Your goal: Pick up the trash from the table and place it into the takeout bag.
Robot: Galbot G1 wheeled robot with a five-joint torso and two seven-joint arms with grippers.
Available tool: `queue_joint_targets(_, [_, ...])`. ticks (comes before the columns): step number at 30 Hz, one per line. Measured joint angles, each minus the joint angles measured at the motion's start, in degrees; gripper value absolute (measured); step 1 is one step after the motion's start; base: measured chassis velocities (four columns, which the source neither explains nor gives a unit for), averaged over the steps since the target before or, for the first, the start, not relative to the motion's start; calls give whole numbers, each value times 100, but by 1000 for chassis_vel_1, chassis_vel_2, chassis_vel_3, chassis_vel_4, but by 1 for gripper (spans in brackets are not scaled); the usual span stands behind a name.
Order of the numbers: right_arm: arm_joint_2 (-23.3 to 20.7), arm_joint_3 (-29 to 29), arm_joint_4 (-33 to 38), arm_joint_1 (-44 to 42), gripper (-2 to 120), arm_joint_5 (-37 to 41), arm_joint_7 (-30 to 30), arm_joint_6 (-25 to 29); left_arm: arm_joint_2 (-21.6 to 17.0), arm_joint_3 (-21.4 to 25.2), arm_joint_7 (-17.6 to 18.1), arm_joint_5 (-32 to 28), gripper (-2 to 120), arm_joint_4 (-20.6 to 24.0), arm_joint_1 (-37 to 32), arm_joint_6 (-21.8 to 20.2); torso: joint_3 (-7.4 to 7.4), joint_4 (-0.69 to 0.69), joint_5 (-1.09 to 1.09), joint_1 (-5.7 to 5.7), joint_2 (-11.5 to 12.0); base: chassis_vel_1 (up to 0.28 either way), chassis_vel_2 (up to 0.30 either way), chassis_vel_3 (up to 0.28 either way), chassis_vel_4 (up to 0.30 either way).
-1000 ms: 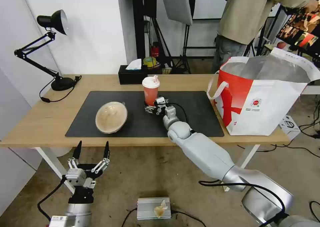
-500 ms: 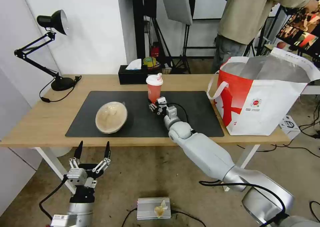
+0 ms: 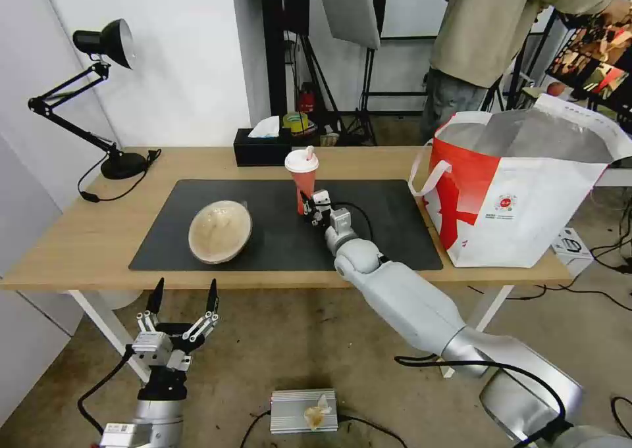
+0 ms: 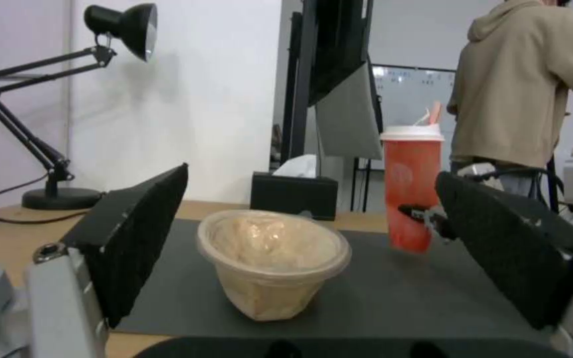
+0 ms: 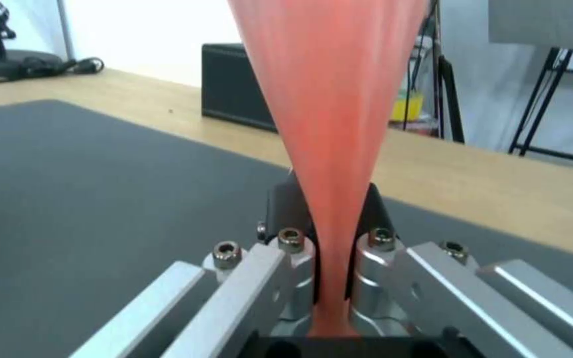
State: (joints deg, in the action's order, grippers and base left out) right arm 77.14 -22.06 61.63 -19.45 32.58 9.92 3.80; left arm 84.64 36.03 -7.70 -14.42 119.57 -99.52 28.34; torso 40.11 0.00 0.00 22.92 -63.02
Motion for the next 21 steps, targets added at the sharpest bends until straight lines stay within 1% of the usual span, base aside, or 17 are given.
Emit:
queue_joint_targets(4, [-67, -102, 87, 160, 3, 97, 42, -16, -59, -12, 0, -56, 100, 2, 28, -10, 0, 0, 0, 0, 0, 0, 0, 0, 0])
queue_joint_targets(8, [-298, -320, 381, 366, 3, 261, 144, -100, -63, -5, 0, -71, 100, 39, 30, -13, 0, 0, 0, 0, 0, 0, 0, 0, 0])
queue_joint_targets(14, [-510, -488, 693, 595, 3, 462, 274, -213, -59, -5, -4, -73, 100, 77, -2, -13, 0, 0, 0, 0, 0, 0, 0, 0, 0])
queue_joint_targets(16, [-662, -638, 901, 774, 3, 604, 326, -279, -59, -5, -5, -74, 100, 84, 0, -12, 0, 0, 0, 0, 0, 0, 0, 0, 0])
queue_joint_targets(17, [-662, -638, 901, 774, 3, 604, 326, -279, -59, -5, -5, -74, 100, 84, 0, -12, 0, 0, 0, 0, 0, 0, 0, 0, 0])
queue_joint_targets(20, [-927, -864, 1283, 1103, 3, 864, 404, -387, -87, -5, -11, -78, 100, 100, -7, -7, 0, 0, 1, 0, 0, 0, 0, 0, 0])
queue_joint_targets(21, [-927, -864, 1283, 1103, 3, 864, 404, -387, -87, -5, -11, -78, 100, 100, -7, -7, 0, 0, 1, 0, 0, 0, 0, 0, 0])
